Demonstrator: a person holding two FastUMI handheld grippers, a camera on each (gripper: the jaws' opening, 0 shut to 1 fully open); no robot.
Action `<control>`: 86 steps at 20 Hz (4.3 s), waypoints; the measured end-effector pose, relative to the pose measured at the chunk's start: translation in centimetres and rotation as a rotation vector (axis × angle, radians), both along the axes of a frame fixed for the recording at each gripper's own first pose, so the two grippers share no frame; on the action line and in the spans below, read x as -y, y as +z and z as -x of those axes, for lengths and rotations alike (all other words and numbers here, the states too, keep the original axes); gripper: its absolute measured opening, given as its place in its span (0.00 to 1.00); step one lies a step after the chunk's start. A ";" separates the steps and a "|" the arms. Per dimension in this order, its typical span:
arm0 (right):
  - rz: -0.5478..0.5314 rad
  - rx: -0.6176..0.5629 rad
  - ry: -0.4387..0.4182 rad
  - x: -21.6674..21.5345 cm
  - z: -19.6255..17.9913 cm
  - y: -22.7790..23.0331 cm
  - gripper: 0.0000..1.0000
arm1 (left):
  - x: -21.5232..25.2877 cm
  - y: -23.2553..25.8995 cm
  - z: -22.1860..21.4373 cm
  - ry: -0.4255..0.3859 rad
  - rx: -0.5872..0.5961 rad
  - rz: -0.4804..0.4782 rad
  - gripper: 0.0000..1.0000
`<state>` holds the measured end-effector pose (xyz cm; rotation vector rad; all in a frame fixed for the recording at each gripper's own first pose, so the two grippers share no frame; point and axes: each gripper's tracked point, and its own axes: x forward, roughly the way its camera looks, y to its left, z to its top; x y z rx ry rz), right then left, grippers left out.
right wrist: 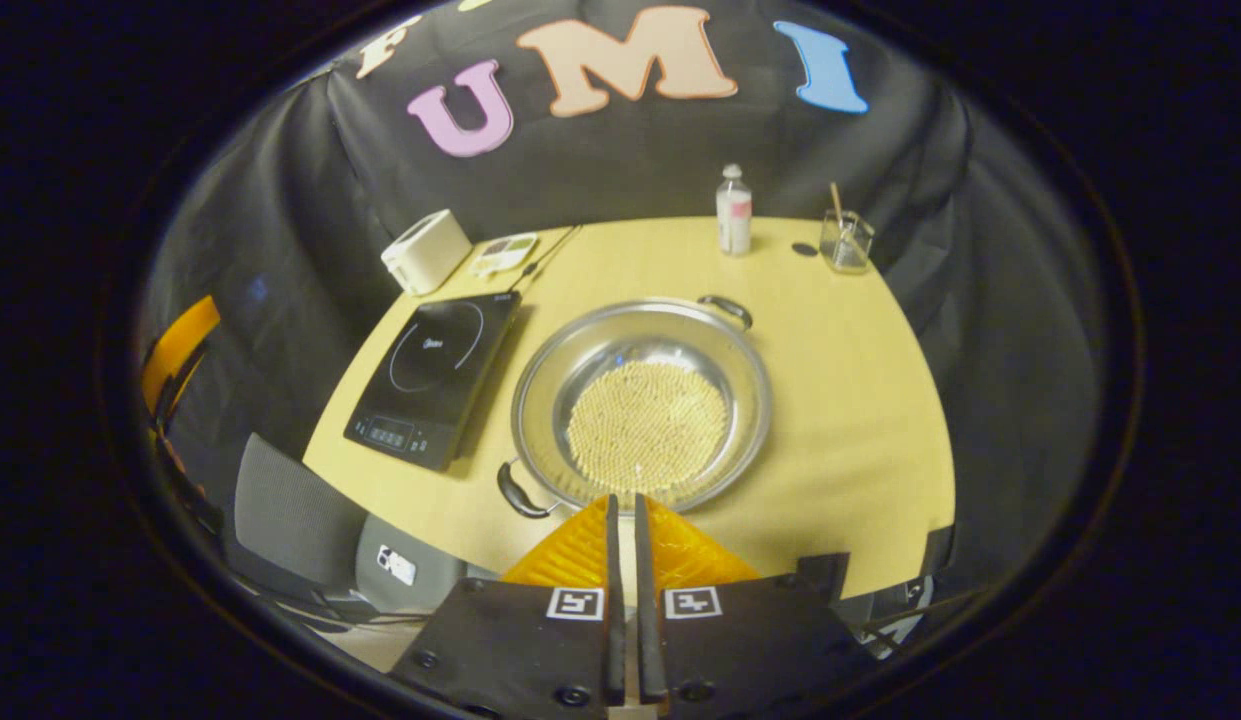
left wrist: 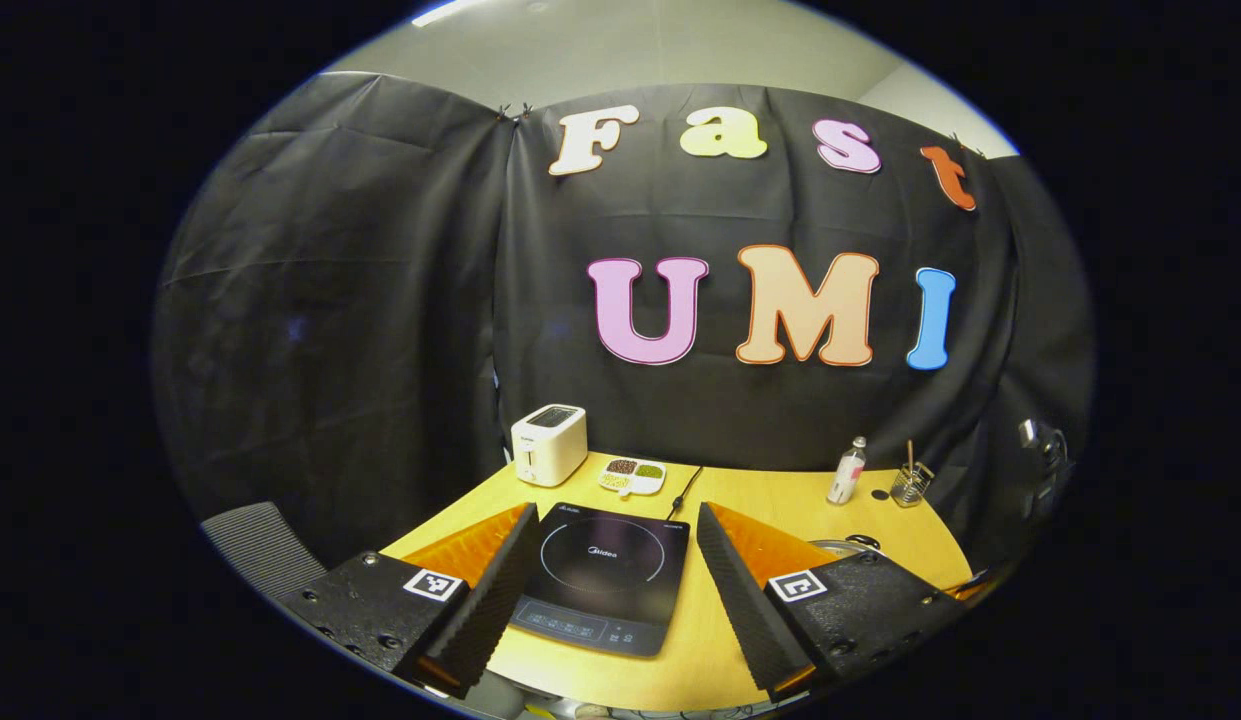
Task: First push the handle of the pot to place it horizontally, then grasp the pot with both hands and set it on the induction cooktop.
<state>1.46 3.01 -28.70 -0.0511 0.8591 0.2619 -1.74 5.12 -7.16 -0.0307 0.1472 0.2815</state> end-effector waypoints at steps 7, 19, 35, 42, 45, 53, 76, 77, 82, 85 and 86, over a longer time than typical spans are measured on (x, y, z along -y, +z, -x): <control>0.075 -0.188 -0.077 -2.6 0.8 -6.3 0.08 | -4.3 -1.3 -3.8 -0.053 -0.021 0.013 0.96; 0.235 -0.311 -0.171 -3.4 -0.4 -12.8 0.07 | -6.7 -4.4 -7.8 -0.190 -0.088 0.048 0.96; 0.087 -0.285 -0.340 -11.9 -3.8 -12.9 0.06 | -9.2 -6.6 -9.7 -0.291 -0.144 0.057 0.96; -0.061 -0.258 -0.441 -15.1 -7.2 -12.6 0.05 | -8.9 -7.7 -9.5 -0.341 -0.166 0.098 0.95; -0.071 -0.235 -0.448 -16.2 -8.5 -12.5 0.00 | -8.2 -8.3 -9.4 -0.355 -0.179 0.129 0.95; -0.068 -0.210 -0.414 -17.7 -10.1 -11.4 0.05 | -7.6 -8.6 -8.8 -0.384 -0.183 0.141 0.95; -0.102 -0.141 -0.513 -4.0 -5.7 -4.4 0.94 | -2.1 -14.1 -7.8 -0.507 -0.371 0.242 0.96; -0.103 -0.148 -0.512 -3.2 -6.0 -4.3 1.00 | -1.4 -14.4 -8.0 -0.508 -0.390 0.235 0.96; -0.112 -0.183 -0.493 1.1 -8.1 -4.2 1.00 | 3.3 -15.9 -9.5 -0.516 -0.464 0.244 0.95; -0.111 -0.208 -0.461 3.9 -10.1 -4.5 0.94 | 6.4 -17.8 -10.3 -0.517 -0.531 0.263 0.95; -0.108 -0.217 -0.449 4.9 -10.6 -4.7 0.94 | 7.4 -18.5 -10.4 -0.515 -0.560 0.279 0.95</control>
